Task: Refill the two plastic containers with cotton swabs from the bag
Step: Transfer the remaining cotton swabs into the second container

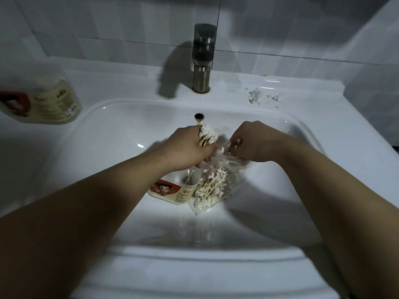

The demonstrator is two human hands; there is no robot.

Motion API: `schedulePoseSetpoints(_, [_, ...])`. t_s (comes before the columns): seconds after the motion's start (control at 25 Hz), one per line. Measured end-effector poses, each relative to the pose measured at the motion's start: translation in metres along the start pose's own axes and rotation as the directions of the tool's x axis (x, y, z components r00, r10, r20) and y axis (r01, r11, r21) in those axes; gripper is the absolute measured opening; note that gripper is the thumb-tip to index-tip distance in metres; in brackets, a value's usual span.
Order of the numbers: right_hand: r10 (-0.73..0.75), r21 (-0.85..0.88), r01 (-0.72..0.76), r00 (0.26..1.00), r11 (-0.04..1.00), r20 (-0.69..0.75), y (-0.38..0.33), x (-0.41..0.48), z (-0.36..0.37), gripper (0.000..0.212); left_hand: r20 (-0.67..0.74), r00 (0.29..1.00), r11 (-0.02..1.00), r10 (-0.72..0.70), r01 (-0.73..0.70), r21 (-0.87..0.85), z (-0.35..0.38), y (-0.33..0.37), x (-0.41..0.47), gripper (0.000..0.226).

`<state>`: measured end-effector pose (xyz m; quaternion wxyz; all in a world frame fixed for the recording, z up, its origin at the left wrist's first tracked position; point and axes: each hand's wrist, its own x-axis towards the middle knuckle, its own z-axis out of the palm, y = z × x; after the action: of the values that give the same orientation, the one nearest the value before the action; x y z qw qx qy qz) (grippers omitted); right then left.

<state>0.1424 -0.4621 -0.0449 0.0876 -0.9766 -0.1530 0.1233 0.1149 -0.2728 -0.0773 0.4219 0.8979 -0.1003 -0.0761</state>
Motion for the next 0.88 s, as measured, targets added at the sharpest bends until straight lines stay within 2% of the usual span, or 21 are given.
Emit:
schedulePoseSetpoints(0.16, [-0.01, 0.091, 0.01, 1.0, 0.996, 0.004, 0.0, -0.004, -0.004, 0.018, -0.022, 1.0, 0.997, 0.0, 0.001, 0.071, -0.001, -0.001, 0.001, 0.009])
schedulePoseSetpoints(0.28, [-0.051, 0.095, 0.05, 0.999, 0.994, 0.006, 0.002, -0.004, -0.005, 0.014, -0.061, 0.998, 0.995, -0.008, 0.014, 0.098, -0.001, -0.001, 0.002, 0.013])
schedulePoseSetpoints(0.36, [-0.06, 0.116, 0.06, 0.998, 0.991, -0.002, 0.003, -0.004, -0.005, 0.02, -0.107, 0.994, 0.995, 0.002, 0.008, 0.095, -0.001, -0.001, 0.003, 0.016])
schedulePoseSetpoints(0.44, [-0.059, 0.223, 0.065, 0.998, 0.973, -0.031, 0.002, -0.004, -0.005, 0.02, -0.184, 0.982, 0.999, 0.038, -0.031, 0.045, -0.001, 0.001, 0.004, 0.019])
schedulePoseSetpoints(0.56, [-0.051, 0.427, 0.062, 0.998, 0.902, -0.039, 0.0, -0.007, -0.006, 0.017, -0.251, 0.967, 0.988, 0.038, -0.074, -0.134, 0.002, 0.007, 0.004, 0.022])
schedulePoseSetpoints(0.68, [-0.022, 0.524, 0.047, 0.998, 0.85, -0.055, 0.001, -0.005, -0.007, 0.01, -0.17, 0.985, 0.963, 0.012, -0.057, -0.262, 0.008, 0.005, 0.003, 0.022])
schedulePoseSetpoints(0.76, [0.005, 0.558, 0.032, 0.998, 0.829, -0.064, 0.005, -0.003, -0.009, 0.006, -0.113, 0.994, 0.946, -0.01, -0.027, -0.324, 0.01, 0.004, 0.001, 0.014])
schedulePoseSetpoints(0.88, [0.006, 0.636, 0.051, 0.996, 0.77, -0.087, 0.007, -0.001, -0.01, 0.011, -0.08, 0.996, 0.924, -0.038, 0.005, -0.381, 0.012, 0.006, 0.001, 0.009])
